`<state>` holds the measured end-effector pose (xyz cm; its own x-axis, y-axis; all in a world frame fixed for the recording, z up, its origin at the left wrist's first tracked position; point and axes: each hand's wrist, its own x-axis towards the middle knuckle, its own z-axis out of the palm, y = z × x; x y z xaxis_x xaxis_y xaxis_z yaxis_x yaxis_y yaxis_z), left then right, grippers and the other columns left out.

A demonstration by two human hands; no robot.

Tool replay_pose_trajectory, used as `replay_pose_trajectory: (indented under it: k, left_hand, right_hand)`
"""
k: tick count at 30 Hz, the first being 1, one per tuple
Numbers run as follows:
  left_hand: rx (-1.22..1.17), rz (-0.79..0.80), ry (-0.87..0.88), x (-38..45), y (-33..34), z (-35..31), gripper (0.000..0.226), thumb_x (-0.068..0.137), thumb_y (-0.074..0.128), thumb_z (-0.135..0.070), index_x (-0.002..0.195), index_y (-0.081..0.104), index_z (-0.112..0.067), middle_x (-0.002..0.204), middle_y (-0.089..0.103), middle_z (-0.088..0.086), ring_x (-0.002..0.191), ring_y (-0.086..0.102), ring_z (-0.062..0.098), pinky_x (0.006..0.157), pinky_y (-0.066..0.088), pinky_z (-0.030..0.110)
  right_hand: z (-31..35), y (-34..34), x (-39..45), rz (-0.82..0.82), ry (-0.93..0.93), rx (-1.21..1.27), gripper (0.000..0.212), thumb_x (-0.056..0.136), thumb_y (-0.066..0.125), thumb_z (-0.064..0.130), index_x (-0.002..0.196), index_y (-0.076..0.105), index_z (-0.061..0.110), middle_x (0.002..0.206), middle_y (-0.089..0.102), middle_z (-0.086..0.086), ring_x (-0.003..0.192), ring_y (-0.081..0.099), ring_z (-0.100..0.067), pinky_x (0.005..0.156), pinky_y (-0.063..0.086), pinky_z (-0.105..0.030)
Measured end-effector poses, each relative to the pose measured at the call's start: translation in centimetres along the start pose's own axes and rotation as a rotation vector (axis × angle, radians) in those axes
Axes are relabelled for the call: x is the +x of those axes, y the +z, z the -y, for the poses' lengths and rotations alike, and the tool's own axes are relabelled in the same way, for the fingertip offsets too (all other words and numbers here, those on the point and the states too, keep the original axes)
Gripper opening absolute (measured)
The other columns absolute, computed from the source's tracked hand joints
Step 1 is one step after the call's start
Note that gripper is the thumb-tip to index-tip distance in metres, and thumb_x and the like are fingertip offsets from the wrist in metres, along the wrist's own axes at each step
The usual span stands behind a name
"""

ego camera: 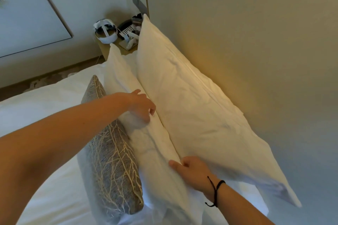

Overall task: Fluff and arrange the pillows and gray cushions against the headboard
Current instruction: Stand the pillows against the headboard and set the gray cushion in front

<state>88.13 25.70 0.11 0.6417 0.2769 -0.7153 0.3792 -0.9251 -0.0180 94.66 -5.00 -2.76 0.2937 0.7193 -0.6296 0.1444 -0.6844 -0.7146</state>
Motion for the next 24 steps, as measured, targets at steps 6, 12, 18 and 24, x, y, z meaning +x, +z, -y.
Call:
replay_pose_trajectory:
  k: [6, 12, 18, 24]
  left_hand:
    - [0.083, -0.091, 0.09, 0.3, -0.4, -2.6, 0.04, 0.075, 0.062, -0.058, 0.108, 0.062, -0.037, 0.109, 0.056, -0.009, 0.105, 0.048, 0.02, 0.089, 0.038, 0.036]
    - [0.172, -0.168, 0.136, -0.5, -1.1, -3.1, 0.014, 0.093, 0.055, -0.042, 0.099, 0.06, -0.03, 0.101, 0.065, -0.007, 0.094, 0.059, 0.021, 0.091, 0.044, 0.037]
    - [0.475, -0.374, 0.135, -0.8, 0.1, -1.5, 0.013, 0.095, 0.044, -0.033, 0.099, 0.056, -0.029, 0.104, 0.065, -0.007, 0.103, 0.055, 0.02, 0.089, 0.037, 0.034]
    - [0.524, -0.605, -0.049, -1.6, 0.5, 2.0, 0.025, 0.098, 0.04, -0.032, 0.109, 0.061, -0.023, 0.105, 0.064, -0.004, 0.106, 0.052, 0.02, 0.088, 0.039, 0.035]
  right_hand:
    - [-1.0, -2.4, -2.9, -0.083, -0.043, 0.142, 0.035, 0.089, 0.064, 0.042, 0.065, 0.047, 0.022, 0.05, 0.046, 0.014, 0.046, 0.041, -0.004, 0.045, 0.034, -0.017]
    - [-1.5, -2.8, -4.2, -0.424, -0.152, -0.521, 0.036, 0.101, 0.039, 0.043, 0.071, 0.036, 0.022, 0.06, 0.046, 0.006, 0.055, 0.043, -0.015, 0.053, 0.033, -0.033]
    - [-1.7, -0.9, -2.8, -0.355, -0.036, -0.928, 0.016, 0.1, 0.039, 0.021, 0.097, 0.054, 0.023, 0.099, 0.069, 0.0, 0.088, 0.066, -0.021, 0.065, 0.04, -0.03]
    - [1.2, 1.0, -0.7, -0.241, -0.095, -0.911, 0.014, 0.095, 0.043, 0.011, 0.093, 0.035, 0.023, 0.099, 0.065, -0.002, 0.081, 0.061, -0.022, 0.063, 0.037, -0.03]
